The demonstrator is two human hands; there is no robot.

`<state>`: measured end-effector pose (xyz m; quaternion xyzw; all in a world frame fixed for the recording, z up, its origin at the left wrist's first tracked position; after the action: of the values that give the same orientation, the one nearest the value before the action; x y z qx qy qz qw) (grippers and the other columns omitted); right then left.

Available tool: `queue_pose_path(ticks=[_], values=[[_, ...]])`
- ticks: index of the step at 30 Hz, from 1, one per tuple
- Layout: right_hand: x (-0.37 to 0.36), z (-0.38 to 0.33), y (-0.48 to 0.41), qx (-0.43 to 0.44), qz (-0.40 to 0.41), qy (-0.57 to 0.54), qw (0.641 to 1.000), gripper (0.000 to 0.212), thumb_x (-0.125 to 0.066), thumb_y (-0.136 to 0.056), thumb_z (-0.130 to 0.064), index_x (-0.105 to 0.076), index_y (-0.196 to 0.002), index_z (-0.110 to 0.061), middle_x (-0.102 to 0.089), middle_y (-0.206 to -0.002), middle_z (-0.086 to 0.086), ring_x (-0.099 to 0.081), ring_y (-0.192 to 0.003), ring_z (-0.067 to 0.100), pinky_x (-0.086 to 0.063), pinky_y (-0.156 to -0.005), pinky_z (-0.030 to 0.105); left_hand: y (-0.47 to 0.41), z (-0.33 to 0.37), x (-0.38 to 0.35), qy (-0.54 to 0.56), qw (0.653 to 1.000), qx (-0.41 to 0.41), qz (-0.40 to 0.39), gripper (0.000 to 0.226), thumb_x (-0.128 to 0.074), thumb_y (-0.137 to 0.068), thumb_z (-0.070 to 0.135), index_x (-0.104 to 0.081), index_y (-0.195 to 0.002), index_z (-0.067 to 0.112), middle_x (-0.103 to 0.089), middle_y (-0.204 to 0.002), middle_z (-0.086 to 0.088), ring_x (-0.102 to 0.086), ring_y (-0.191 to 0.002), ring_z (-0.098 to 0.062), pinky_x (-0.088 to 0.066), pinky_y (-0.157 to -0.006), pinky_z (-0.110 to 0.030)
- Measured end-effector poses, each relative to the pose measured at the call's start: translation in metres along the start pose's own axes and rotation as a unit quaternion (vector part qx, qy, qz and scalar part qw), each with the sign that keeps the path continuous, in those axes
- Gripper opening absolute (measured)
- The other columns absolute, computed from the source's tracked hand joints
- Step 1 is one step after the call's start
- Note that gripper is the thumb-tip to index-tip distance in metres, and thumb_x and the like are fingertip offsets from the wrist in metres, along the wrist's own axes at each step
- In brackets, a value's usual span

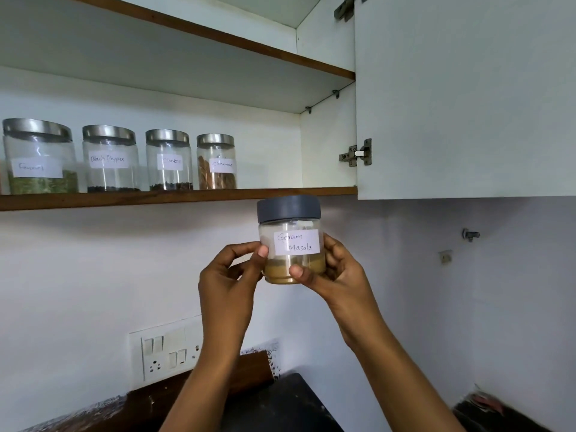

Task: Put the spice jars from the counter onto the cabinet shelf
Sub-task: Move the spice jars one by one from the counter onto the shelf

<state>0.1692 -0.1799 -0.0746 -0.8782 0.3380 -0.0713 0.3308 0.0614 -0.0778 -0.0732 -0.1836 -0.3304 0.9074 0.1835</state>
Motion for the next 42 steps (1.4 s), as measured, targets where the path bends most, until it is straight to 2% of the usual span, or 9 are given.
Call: queue_pose_path(ticks=[5, 11, 14, 19, 22, 26, 28, 37, 42], values=[[0.006, 0.005, -0.019, 0.020, 0.027, 0.008, 0.999, 0.066, -0.073, -0.053, -0.042, -0.051, -0.115, -0.038, -0.063, -0.115, -0.015, -0.063, -0.102, 0.004, -0.053, -0.074, 0.010, -0.007, -0.002, -0.018, -0.025, 0.999, -0.036, 0.008, 0.021, -0.067, -0.083, 0.027, -0.071, -0.104, 0.029, -0.073, -0.102, 0.010, -0.069, -0.093, -0.009, -0.056, -0.079, -0.025], [0.021, 0.001, -0.071, 0.036, -0.025, 0.036, 0.998, 0.061, -0.059, -0.067, -0.053, -0.047, -0.126, -0.045, -0.056, -0.123, -0.023, -0.055, -0.092, -0.022, -0.042, -0.075, 0.002, -0.033, -0.006, -0.060, -0.084, 0.993, -0.072, -0.026, 0.057, -0.065, -0.081, 0.034, -0.050, -0.136, 0.027, -0.056, -0.119, 0.018, -0.054, -0.095, 0.015, -0.038, -0.075, 0.007], [0.028, -0.002, -0.104, 0.041, -0.064, 0.050, 0.996, 0.062, -0.061, -0.075, -0.048, -0.044, -0.135, -0.040, -0.051, -0.134, -0.019, -0.050, -0.107, -0.013, -0.040, -0.080, 0.004, -0.058, -0.007, -0.072, -0.104, 0.990, -0.095, -0.014, 0.063, -0.062, -0.077, 0.043, -0.048, -0.137, 0.028, -0.056, -0.117, 0.022, -0.055, -0.105, 0.007, -0.041, -0.081, 0.002], [0.032, -0.004, -0.164, 0.032, -0.114, 0.086, 0.989, 0.065, -0.070, -0.079, -0.039, -0.042, -0.138, -0.034, -0.054, -0.134, -0.011, -0.052, -0.121, 0.007, -0.044, -0.101, 0.028, -0.103, -0.005, -0.086, -0.211, 0.967, -0.143, 0.013, 0.054, -0.059, -0.085, 0.043, -0.049, -0.136, 0.028, -0.060, -0.101, 0.021, -0.053, -0.083, 0.016, -0.037, -0.071, 0.005], [0.027, -0.012, -0.195, 0.041, -0.134, 0.087, 0.986, 0.044, -0.069, -0.083, -0.023, -0.053, -0.124, -0.029, -0.062, -0.117, -0.015, -0.056, -0.109, 0.000, -0.044, -0.088, 0.016, -0.128, 0.001, -0.095, -0.294, 0.939, -0.179, 0.011, 0.043, -0.057, -0.091, 0.035, -0.051, -0.133, 0.026, -0.064, -0.097, 0.016, -0.060, -0.080, 0.000, -0.044, -0.066, -0.009], [0.016, -0.003, -0.240, 0.021, -0.154, 0.114, 0.981, 0.046, -0.071, -0.082, -0.019, -0.056, -0.125, -0.021, -0.065, -0.120, -0.004, -0.058, -0.114, 0.014, -0.045, -0.099, 0.030, -0.168, -0.001, -0.102, -0.437, 0.886, -0.154, 0.033, 0.040, -0.052, -0.094, 0.035, -0.050, -0.131, 0.019, -0.068, -0.104, -0.002, -0.062, -0.091, -0.023, -0.049, -0.072, -0.030], [0.011, 0.004, -0.257, 0.003, -0.165, 0.128, 0.978, 0.042, -0.071, -0.081, -0.017, -0.058, -0.122, -0.016, -0.067, -0.116, -0.001, -0.061, -0.111, 0.016, -0.046, -0.094, 0.028, -0.182, -0.004, -0.103, -0.505, 0.853, -0.125, 0.029, 0.039, -0.050, -0.094, 0.037, -0.051, -0.128, 0.017, -0.069, -0.104, -0.005, -0.063, -0.096, -0.026, -0.053, -0.079, -0.036], [-0.007, 0.021, -0.300, -0.048, -0.203, 0.225, 0.952, 0.027, -0.080, -0.072, -0.023, -0.064, -0.091, -0.014, -0.069, -0.103, 0.006, -0.059, -0.091, 0.019, -0.042, -0.070, 0.025, -0.204, -0.007, -0.103, -0.616, 0.783, -0.066, 0.054, 0.025, -0.056, -0.090, 0.028, -0.060, -0.108, 0.012, -0.068, -0.102, -0.006, -0.063, -0.093, -0.023, -0.039, -0.068, -0.028], [-0.013, 0.018, -0.308, -0.069, -0.230, 0.250, 0.938, 0.026, -0.077, -0.075, -0.022, -0.062, -0.095, -0.015, -0.067, -0.108, 0.010, -0.060, -0.107, 0.026, -0.046, -0.083, 0.033, -0.204, -0.007, -0.109, -0.643, 0.761, -0.054, 0.071, 0.025, -0.057, -0.090, 0.022, -0.058, -0.111, 0.009, -0.067, -0.106, -0.009, -0.063, -0.097, -0.026, -0.046, -0.076, -0.032]])
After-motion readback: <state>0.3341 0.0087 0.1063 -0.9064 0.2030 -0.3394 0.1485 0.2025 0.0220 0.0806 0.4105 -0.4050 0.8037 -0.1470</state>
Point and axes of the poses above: each hand's wrist, its own y-axis away from the middle knuckle, its own x-axis out of the back of the hand, z = x × y, the point moved 2 cm from there along -y, towards the middle knuckle
